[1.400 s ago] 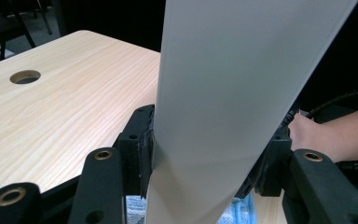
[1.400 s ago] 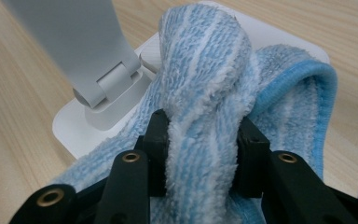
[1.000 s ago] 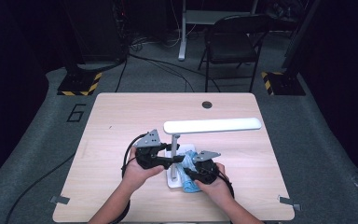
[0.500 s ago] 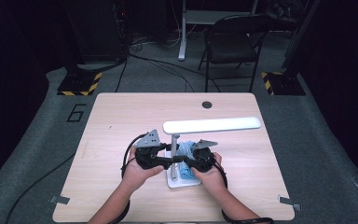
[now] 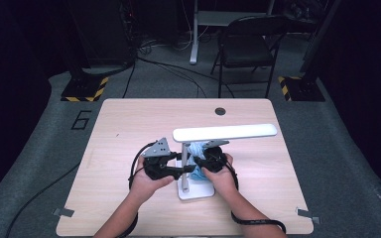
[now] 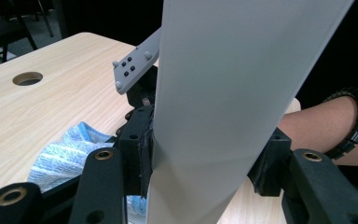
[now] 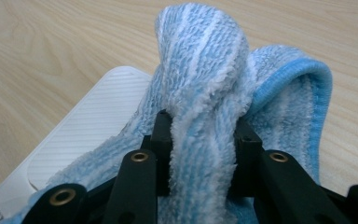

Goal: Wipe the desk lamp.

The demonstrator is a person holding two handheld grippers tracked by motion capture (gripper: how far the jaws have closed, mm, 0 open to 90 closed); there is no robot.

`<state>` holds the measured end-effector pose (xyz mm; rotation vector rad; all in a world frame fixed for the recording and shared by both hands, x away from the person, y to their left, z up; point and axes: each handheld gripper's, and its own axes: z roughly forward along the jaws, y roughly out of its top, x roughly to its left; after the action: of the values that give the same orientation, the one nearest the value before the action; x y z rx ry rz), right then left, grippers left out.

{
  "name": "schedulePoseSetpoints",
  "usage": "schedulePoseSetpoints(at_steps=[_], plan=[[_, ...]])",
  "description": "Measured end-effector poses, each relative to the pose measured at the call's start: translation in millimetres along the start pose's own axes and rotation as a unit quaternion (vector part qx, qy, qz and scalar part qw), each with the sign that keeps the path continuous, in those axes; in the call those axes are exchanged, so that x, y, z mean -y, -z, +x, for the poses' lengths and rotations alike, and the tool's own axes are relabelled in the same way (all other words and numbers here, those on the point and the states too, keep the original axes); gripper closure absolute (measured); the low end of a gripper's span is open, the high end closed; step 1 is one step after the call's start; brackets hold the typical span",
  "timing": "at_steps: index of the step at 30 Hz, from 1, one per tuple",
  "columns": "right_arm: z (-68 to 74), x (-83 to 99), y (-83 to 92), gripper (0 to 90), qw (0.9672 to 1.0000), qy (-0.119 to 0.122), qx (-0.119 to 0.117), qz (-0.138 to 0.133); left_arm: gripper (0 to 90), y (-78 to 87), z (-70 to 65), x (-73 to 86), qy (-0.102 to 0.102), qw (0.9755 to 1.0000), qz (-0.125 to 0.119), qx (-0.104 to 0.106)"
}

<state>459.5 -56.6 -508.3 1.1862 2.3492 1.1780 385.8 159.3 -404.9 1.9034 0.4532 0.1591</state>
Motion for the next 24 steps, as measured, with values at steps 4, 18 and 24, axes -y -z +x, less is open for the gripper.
schedulePoseSetpoints(at_steps=[4,18,24], plan=[[-1.6,-3.0,-2.8,68.1,1.0000,0.007,0.003,0.002,50.3,0.7,0.1,-0.5,-0.005,1.0000,0.002,-0.003],[13.5,13.4,11.9,67.8,0.9988,0.048,-0.008,-0.003,50.6,3.8,2.5,1.2,-0.004,1.0000,0.000,-0.004],[24.3,27.3,27.2,67.7,0.9980,0.056,-0.028,0.007,50.6,2.9,1.8,0.7,-0.007,1.0000,0.001,-0.004]])
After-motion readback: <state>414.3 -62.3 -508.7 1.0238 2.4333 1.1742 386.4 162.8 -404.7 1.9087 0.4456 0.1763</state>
